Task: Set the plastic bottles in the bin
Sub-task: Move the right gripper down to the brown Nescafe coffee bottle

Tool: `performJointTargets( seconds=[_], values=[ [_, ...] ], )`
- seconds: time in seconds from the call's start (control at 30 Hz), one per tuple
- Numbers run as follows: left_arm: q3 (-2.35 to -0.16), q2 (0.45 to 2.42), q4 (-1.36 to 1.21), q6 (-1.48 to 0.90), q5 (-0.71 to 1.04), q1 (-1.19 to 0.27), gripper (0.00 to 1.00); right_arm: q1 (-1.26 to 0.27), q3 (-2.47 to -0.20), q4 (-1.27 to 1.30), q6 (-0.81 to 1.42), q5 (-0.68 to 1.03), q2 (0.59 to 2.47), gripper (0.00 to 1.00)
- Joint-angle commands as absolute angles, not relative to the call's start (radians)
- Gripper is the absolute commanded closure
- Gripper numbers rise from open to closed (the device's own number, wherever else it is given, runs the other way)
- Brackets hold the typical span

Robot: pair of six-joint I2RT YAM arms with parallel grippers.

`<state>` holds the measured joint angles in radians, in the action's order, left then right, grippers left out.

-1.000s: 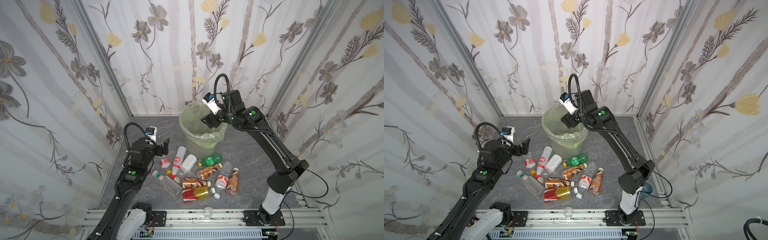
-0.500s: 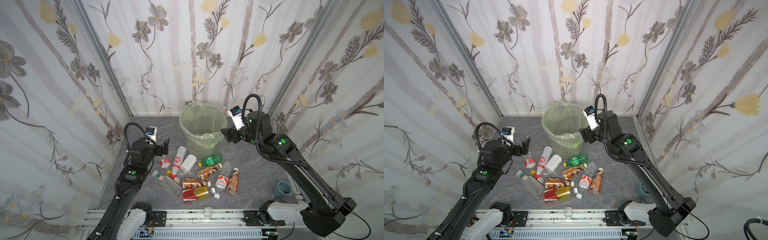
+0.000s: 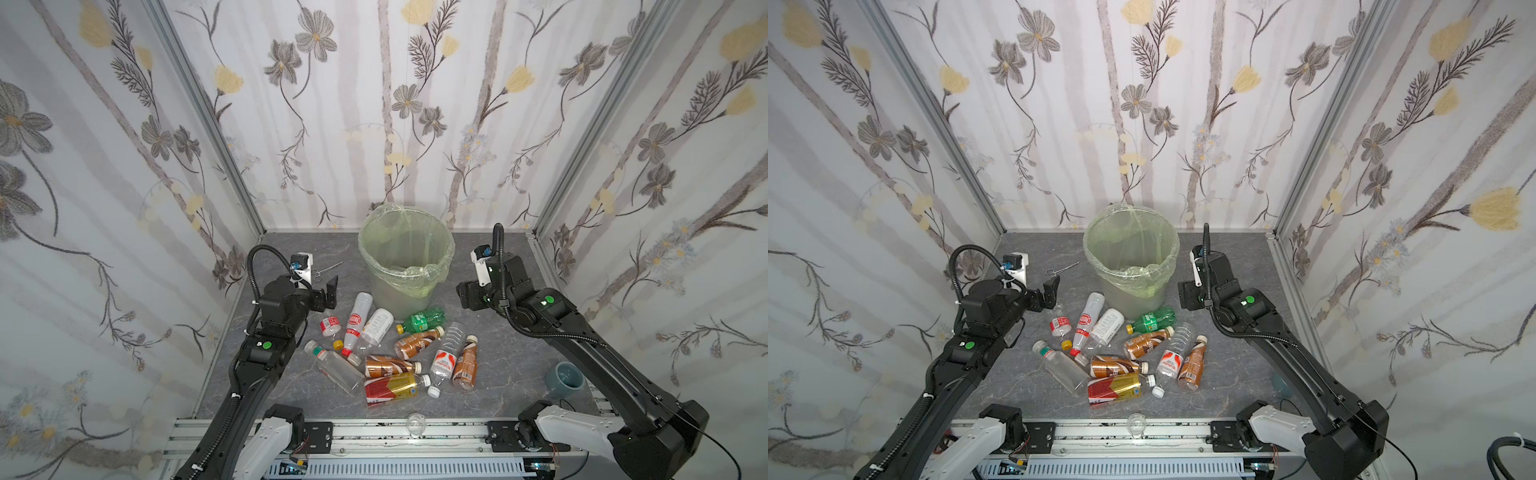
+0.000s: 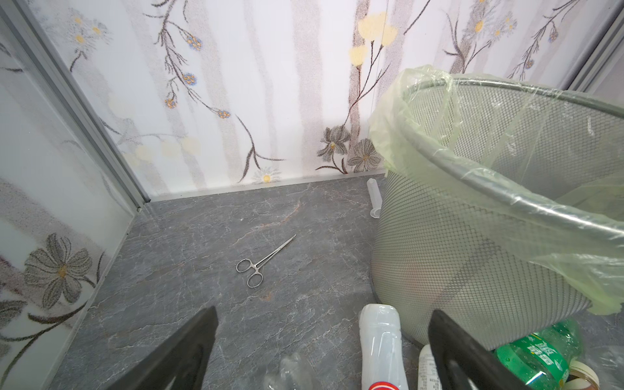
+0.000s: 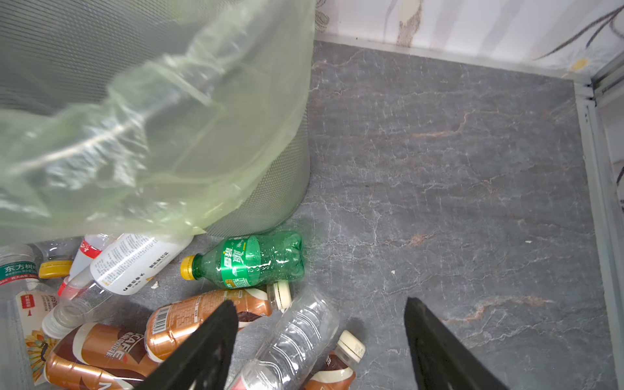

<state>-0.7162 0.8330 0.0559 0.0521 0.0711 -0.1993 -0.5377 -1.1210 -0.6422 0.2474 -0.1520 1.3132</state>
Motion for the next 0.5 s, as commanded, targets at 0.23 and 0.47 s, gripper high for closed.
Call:
performJointTargets(
  seconds=[0.23, 0.47],
  values=[
    [-0.719, 0.845, 0.031, 0.041, 0.062, -0.198, 0.00, -0.541, -0.927, -0.706, 0.432, -0.100, 1.245, 0.26],
    [-0.716, 0.841, 0.032, 0.042, 0.048, -0.196, 0.00, -0.560, -0.809, -0.701, 0.535, -0.034, 1.223, 0.27]
  ],
)
